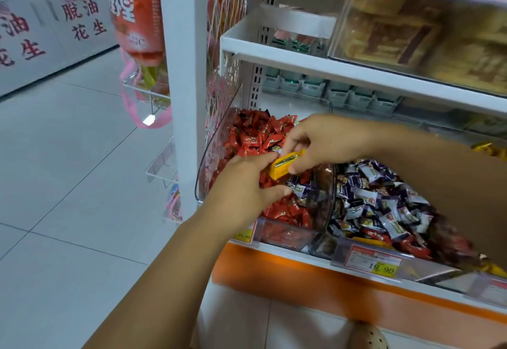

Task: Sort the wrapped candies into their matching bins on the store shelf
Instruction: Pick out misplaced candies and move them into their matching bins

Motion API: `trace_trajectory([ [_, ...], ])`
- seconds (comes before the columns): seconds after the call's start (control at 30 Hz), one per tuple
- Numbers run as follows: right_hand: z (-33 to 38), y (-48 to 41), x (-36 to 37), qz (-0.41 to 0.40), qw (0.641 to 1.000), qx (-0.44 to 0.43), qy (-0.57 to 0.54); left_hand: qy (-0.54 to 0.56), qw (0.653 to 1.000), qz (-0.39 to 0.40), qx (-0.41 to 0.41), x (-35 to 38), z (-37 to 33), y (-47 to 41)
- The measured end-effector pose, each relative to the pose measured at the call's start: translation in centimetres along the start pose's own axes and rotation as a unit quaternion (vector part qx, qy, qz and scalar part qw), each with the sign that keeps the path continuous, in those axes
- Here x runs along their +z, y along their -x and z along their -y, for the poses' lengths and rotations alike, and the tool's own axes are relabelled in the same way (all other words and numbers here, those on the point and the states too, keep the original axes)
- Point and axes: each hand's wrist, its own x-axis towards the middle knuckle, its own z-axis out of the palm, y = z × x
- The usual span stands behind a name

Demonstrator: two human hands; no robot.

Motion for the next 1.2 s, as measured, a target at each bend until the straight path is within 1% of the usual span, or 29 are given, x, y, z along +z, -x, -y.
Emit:
trace_trajectory([
  [0.07,0.2,0.0,0.0,-0.015,0.994,-0.008,-0.105,0.019,0.999,-0.024,-0.008,0.0,-0.2,-0.2],
  [0.1,0.0,0.0,-0.1,-0.024,0.991,0.003,-0.130,0.017,0.999,-0.039,-0.019,-0.2,-0.2,-0.3],
  [0.13,-0.3,-0.1,-0.3,-0.029,0.991,0.018,-0.129,0.017,0.998,-0.048,-0.034,-0.4,0.0,-0.4],
  [0.2,-1.2,-0.5,-0.6,-0.005,0.998,0.047,-0.049,0.042,0.996,-0.044,-0.066,-0.6,0.6,-0.4],
  [0.3,-1.3,-1.6,0.9,0.090,0.988,0.075,0.100,0.078,0.993,-0.011,-0.087,-0.7,1.0,-0.2],
  [0.37,-1.1,-2.8,1.9,0.128,0.968,0.099,0.191,0.083,0.992,0.004,-0.096,-0.8,0.9,-0.1],
  [0.47,-1.4,-4.6,2.8,0.158,0.919,0.126,0.338,0.077,0.991,0.019,-0.110,-0.8,0.9,0.1],
  [0.5,-1.5,-5.0,3.0,0.158,0.904,0.136,0.372,0.074,0.990,0.024,-0.114,-0.8,0.9,0.2],
  [0.57,-1.7,-5.4,3.2,0.146,0.898,0.144,0.390,0.080,0.989,0.027,-0.119,-1.0,1.0,0.3],
  [0.63,-1.6,-5.5,3.0,0.140,0.913,0.138,0.358,0.091,0.987,0.022,-0.129,-1.2,1.1,0.3],
  [0.73,-1.9,-5.3,2.4,0.127,0.953,0.137,0.239,0.112,0.984,0.007,-0.138,-1.5,1.2,0.3],
  [0.87,-2.6,-4.3,2.2,0.059,0.976,0.098,0.184,0.091,0.987,-0.025,-0.126,-1.6,1.2,0.3],
  [0.9,-2.8,-4.0,2.1,0.037,0.984,0.087,0.150,0.094,0.987,-0.038,-0.125,-1.6,1.3,0.3],
  [0.97,-2.9,-3.3,1.9,0.007,0.997,0.062,0.036,0.112,0.986,-0.056,-0.111,-1.5,1.4,0.1],
  [1.07,-2.4,-2.0,1.6,-0.025,0.994,0.018,-0.102,0.110,0.989,-0.042,-0.087,-1.1,1.3,0.0],
  [1.13,-1.9,-1.2,1.6,-0.050,0.986,-0.007,-0.157,0.104,0.992,-0.016,-0.066,-0.9,1.0,-0.1],
  [1.2,-1.1,-0.6,1.6,-0.073,0.978,-0.027,-0.196,0.123,0.990,0.016,-0.060,-0.6,0.6,-0.2],
])
